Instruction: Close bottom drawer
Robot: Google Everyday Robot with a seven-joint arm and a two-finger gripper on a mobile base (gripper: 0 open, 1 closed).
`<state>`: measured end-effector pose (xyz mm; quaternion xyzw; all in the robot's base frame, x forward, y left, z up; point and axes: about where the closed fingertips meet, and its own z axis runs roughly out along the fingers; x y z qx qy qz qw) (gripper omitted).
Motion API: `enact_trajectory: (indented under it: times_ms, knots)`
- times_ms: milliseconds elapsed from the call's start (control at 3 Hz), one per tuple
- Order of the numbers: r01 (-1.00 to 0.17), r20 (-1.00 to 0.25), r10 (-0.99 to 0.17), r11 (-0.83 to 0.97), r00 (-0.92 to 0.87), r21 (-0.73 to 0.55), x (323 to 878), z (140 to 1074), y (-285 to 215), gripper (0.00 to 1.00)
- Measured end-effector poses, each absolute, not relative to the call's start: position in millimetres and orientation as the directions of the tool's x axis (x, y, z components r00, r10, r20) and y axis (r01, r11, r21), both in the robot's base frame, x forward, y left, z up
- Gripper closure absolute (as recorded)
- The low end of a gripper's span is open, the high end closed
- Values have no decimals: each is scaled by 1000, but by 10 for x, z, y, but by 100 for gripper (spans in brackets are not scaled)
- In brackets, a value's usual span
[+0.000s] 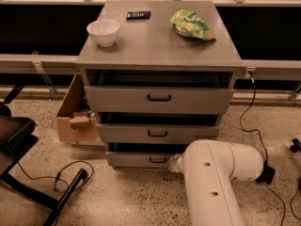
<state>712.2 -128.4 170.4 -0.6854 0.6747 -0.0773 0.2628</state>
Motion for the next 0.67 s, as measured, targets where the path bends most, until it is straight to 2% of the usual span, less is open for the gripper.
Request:
enact_trajectory:
  times_ms: [333,667]
  knots:
    - [-856,-210,-970,1,126,-517,7379,1790,-1406,85]
    - [-840,-198,-970,-9,138,-542,7464,1805,-1472,100]
